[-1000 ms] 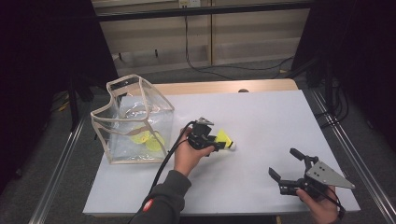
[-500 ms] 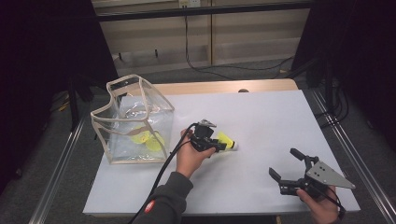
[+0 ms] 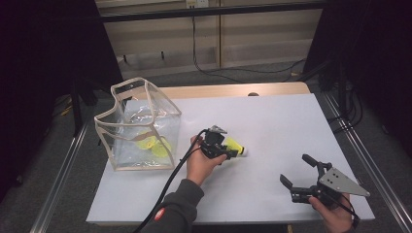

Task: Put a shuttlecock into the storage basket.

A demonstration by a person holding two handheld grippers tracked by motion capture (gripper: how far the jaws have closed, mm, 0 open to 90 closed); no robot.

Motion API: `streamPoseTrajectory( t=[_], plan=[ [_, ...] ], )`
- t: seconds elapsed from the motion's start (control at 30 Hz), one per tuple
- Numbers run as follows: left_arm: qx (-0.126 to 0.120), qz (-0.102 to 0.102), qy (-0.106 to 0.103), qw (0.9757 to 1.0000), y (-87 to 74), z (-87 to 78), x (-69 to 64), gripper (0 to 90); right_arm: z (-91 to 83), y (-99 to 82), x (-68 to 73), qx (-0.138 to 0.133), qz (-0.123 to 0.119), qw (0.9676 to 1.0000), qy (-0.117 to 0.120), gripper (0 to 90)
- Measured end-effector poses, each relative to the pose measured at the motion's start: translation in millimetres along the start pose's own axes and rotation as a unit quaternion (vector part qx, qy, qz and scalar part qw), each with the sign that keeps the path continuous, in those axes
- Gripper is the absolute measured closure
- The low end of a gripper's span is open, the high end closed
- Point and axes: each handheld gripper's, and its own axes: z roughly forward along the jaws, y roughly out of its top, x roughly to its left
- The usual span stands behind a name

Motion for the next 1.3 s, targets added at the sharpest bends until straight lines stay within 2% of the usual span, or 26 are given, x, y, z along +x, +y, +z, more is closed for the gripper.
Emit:
streamPoseTrajectory(
  t=[0.03,0.1,0.17,0.27,0.43,0.57,0.73,0.8,0.9,1.03,1.13,1.3],
  plan=[
    [0.001,-0.005,-0.003,1.0000,-0.2,0.7,-0.4,68.9,0.0,-0.1,-0.1,-0.001,0.000,1.0000,0.000,1.9],
    [0.005,0.001,-0.001,1.0000,-0.5,1.6,-1.6,72.1,-0.3,-0.1,-0.2,-0.001,0.002,1.0000,-0.001,2.0],
    [0.013,-0.001,-0.003,0.9999,-0.6,0.7,-2.2,75.4,-0.5,-0.1,-0.4,0.000,0.002,1.0000,-0.002,1.9],
    [0.018,-0.002,0.005,0.9998,-0.4,-4.2,-3.1,78.9,-0.5,0.0,-0.1,-0.001,0.002,1.0000,-0.002,1.9],
    [0.020,-0.001,0.002,0.9998,-2.0,-12.2,-3.4,83.6,0.3,0.4,1.2,-0.001,0.000,1.0000,-0.001,1.9],
    [0.016,-0.001,-0.001,0.9999,-4.0,-11.1,-2.8,82.4,0.8,0.8,1.9,0.000,-0.001,1.0000,0.001,1.9],
    [0.006,-0.002,0.004,1.0000,-5.1,-1.5,-1.5,74.5,1.1,0.4,1.4,0.000,0.000,1.0000,0.002,1.9],
    [0.001,-0.010,0.003,0.9999,-5.4,3.1,-0.3,73.5,1.0,0.3,0.9,-0.001,0.001,1.0000,0.000,2.0],
    [-0.005,-0.016,-0.004,0.9999,-5.8,7.6,0.4,75.2,0.3,0.0,-0.4,0.000,0.002,1.0000,-0.001,1.9],
    [-0.008,-0.017,-0.009,0.9998,-4.2,6.4,-0.3,81.8,0.2,-0.3,-1.0,-0.002,0.003,1.0000,-0.001,1.9],
    [-0.002,-0.017,-0.009,0.9998,-2.4,0.8,0.1,86.1,0.2,0.0,-0.8,-0.002,0.001,1.0000,-0.001,2.0],
    [0.005,-0.022,-0.010,0.9997,0.1,-12.0,0.6,86.3,0.8,0.3,0.3,-0.002,0.000,1.0000,0.000,2.0]
  ],
)
